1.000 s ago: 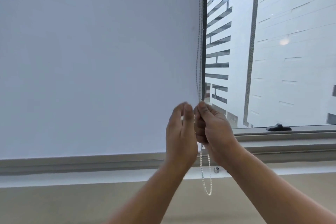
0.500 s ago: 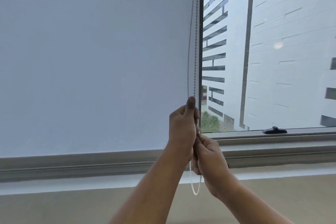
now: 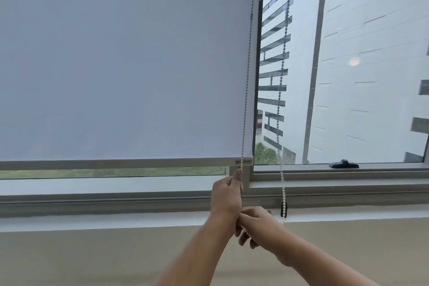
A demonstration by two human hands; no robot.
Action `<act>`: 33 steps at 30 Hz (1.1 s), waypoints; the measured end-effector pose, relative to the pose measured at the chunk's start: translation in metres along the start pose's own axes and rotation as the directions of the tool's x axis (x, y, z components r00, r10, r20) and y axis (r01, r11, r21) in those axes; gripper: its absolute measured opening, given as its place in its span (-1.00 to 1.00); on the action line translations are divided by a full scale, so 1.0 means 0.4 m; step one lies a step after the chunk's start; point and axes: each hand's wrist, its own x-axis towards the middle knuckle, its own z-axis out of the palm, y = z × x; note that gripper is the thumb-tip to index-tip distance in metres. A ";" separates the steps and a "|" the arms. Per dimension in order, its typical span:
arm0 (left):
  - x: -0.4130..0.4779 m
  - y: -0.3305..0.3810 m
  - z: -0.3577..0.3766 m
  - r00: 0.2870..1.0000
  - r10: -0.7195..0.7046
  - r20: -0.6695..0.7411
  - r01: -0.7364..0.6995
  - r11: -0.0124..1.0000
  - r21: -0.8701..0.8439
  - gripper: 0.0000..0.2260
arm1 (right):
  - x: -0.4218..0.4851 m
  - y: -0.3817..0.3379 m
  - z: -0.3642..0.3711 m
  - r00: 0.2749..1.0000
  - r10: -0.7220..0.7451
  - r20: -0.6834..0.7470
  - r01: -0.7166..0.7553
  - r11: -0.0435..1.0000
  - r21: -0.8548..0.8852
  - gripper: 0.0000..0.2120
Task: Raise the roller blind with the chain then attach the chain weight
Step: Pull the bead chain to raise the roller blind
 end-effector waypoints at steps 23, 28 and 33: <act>0.050 0.311 0.013 0.936 0.349 -0.039 -0.351 0.931 -0.098 -0.58 | 0.062 -0.262 -0.063 0.908 -0.345 -0.238 0.409 0.605 0.684 -0.73; 0.057 0.324 0.075 0.917 0.392 0.067 -0.368 0.900 -0.234 -0.53 | 0.055 -0.238 -0.070 0.899 -0.297 -0.321 0.437 0.605 0.665 -0.71; 0.050 0.196 0.076 0.947 0.312 0.074 -0.278 0.915 -0.292 -0.55 | 0.060 -0.130 -0.036 0.928 -0.231 -0.293 0.373 0.612 0.698 -0.72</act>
